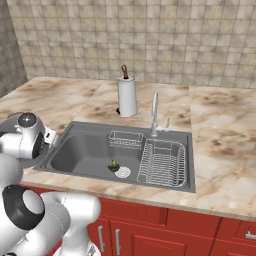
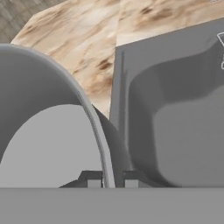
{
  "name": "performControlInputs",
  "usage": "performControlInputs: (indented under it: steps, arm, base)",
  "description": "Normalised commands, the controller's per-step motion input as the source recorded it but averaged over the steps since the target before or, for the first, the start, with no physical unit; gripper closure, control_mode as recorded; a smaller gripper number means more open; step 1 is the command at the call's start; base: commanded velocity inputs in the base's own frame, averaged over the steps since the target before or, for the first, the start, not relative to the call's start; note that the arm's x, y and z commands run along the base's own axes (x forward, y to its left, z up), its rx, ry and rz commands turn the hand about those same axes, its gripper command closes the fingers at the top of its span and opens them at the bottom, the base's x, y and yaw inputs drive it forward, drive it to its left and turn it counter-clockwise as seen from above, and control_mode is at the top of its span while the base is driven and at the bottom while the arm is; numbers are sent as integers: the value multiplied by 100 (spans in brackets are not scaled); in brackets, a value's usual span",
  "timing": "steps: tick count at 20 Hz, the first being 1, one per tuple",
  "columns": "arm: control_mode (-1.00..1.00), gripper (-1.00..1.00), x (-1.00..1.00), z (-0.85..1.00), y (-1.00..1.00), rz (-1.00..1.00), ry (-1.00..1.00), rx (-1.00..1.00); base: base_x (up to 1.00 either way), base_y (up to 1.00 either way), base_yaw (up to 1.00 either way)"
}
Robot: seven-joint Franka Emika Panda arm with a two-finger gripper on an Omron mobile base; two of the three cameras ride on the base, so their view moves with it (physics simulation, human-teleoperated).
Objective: Dump the broccoli from the pot into the sink. Then turn on the water and wash the broccoli. Then turn off the water and put the broccoli back in the pot.
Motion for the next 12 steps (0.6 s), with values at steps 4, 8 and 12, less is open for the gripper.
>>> performControlInputs:
  steps: [4,8,12]
  arm:
    - [-100,100,18,-19,36,0,0,-4]
    - [-100,100,23,-25,24,0,0,-7]
    - [-100,100,24,-14,26,0,0,-4]
  base:
    - [0,0,0]
    - [0,0,0]
    - [0,0,0]
